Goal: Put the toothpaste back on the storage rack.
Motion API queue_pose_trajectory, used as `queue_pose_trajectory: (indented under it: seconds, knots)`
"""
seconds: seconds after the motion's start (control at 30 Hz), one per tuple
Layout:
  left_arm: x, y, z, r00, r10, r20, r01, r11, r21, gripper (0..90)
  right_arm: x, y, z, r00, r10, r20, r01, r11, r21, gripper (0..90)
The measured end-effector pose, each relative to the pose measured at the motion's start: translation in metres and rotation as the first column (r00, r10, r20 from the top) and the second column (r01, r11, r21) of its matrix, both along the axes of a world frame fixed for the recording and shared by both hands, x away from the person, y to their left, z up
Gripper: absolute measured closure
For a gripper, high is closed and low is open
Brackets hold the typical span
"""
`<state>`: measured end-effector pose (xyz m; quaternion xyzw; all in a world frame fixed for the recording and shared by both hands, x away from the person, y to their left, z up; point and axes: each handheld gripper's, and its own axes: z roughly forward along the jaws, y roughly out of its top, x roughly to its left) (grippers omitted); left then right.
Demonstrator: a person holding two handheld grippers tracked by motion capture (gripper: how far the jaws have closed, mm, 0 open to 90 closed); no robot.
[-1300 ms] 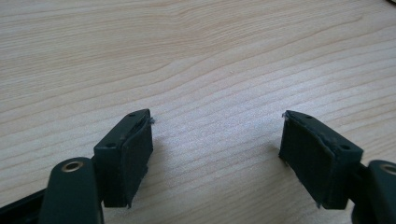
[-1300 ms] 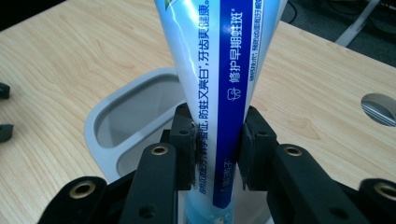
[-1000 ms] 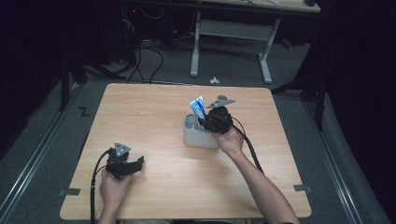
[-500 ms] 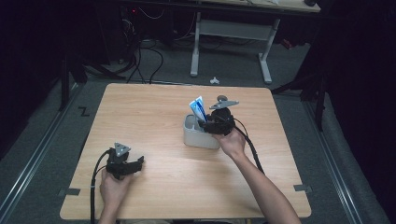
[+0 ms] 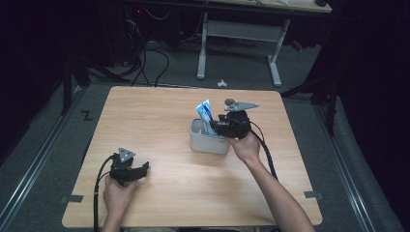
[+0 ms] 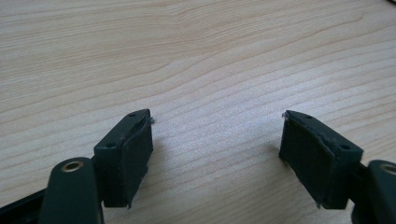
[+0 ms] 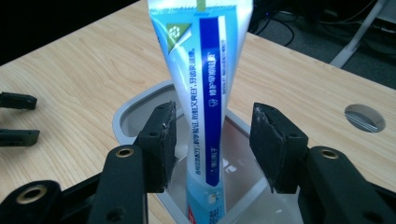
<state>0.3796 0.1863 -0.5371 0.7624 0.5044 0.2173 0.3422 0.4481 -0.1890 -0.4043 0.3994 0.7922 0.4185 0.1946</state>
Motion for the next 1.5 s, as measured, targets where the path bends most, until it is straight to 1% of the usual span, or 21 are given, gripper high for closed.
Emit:
queue_pose_trajectory:
  seconds: [0.07,0.23,0.37,0.57,0.73,0.9,1.0,1.07,1.2,1.33,1.5]
  knots:
    - [0.000,0.000,0.000,1.0000,0.000,0.000,0.000,1.0000,0.000,25.8,-0.002,-0.003,0.003,1.0000,-0.005,0.002,0.005,0.9999,0.011,51.8]
    - [0.000,0.000,0.000,1.0000,0.000,0.000,0.000,1.0000,0.000,25.8,-0.008,-0.010,0.009,0.9998,-0.008,0.017,0.008,0.9999,0.013,52.7]
    - [0.000,0.000,0.000,1.0000,0.000,0.000,0.000,1.0000,0.000,25.8,-0.014,-0.014,0.014,0.9992,-0.004,0.039,0.003,0.9998,0.019,53.1]
    - [0.000,0.000,0.000,1.0000,0.000,0.000,0.000,1.0000,0.000,25.8,-0.020,-0.020,0.019,0.9992,-0.005,0.039,0.004,0.9998,0.017,53.2]
    - [0.000,0.000,0.000,1.0000,0.000,0.000,0.000,1.0000,0.000,25.8,-0.026,-0.027,0.023,0.9984,-0.005,0.056,0.004,0.9997,0.022,53.7]
    - [0.000,0.000,0.000,1.0000,0.000,0.000,0.000,1.0000,0.000,25.8,-0.031,-0.033,0.028,0.9983,-0.009,0.058,0.006,0.9993,0.036,53.7]
    - [0.000,0.000,0.000,1.0000,0.000,0.000,0.000,1.0000,0.000,25.8,-0.033,-0.037,0.029,0.9982,-0.010,0.060,0.008,0.9994,0.033,53.7]
    - [0.000,0.000,0.000,1.0000,0.000,0.000,0.000,1.0000,0.000,25.8,-0.035,-0.038,0.030,0.9984,-0.016,0.054,0.014,0.9991,0.041,53.7]
    - [0.000,0.000,0.000,1.0000,0.000,0.000,0.000,1.0000,0.000,25.8,-0.038,-0.043,0.032,0.9981,-0.019,0.059,0.016,0.9989,0.045,53.8]
    - [0.000,0.000,0.000,1.0000,0.000,0.000,0.000,1.0000,0.000,25.8,-0.042,-0.047,0.034,0.9976,-0.033,0.061,0.030,0.9983,0.051,54.0]
    - [0.000,0.000,0.000,1.0000,0.000,0.000,0.000,1.0000,0.000,25.8,-0.048,-0.057,0.032,0.9969,-0.053,0.058,0.049,0.9968,0.064,54.1]
